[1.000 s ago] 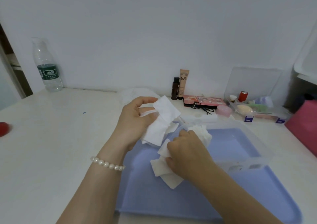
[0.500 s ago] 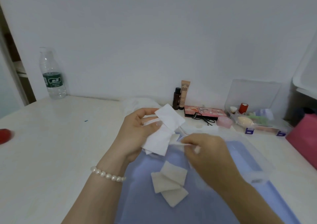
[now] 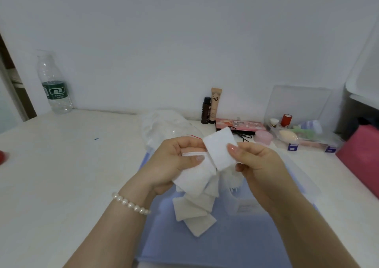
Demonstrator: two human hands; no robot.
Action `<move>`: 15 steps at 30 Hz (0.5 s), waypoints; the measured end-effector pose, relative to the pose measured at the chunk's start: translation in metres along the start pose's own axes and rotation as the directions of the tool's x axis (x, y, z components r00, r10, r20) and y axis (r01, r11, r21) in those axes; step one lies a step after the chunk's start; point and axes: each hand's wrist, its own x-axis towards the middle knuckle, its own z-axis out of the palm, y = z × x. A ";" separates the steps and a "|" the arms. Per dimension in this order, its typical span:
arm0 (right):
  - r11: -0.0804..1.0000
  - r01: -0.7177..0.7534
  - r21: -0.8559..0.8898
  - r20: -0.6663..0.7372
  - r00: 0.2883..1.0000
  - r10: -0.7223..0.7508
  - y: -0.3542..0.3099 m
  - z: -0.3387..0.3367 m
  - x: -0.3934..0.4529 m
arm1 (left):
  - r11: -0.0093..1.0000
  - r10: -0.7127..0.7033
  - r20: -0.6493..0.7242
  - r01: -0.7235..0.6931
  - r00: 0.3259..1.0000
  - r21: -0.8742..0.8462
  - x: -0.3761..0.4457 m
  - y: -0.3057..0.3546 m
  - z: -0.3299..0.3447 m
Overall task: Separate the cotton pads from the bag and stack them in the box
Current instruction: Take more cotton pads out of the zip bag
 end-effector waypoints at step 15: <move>0.963 -0.032 0.269 -0.026 0.999 0.040 0.001 0.011 -0.004 | 0.972 0.225 -0.365 -0.183 0.903 0.147 0.001 -0.008 0.027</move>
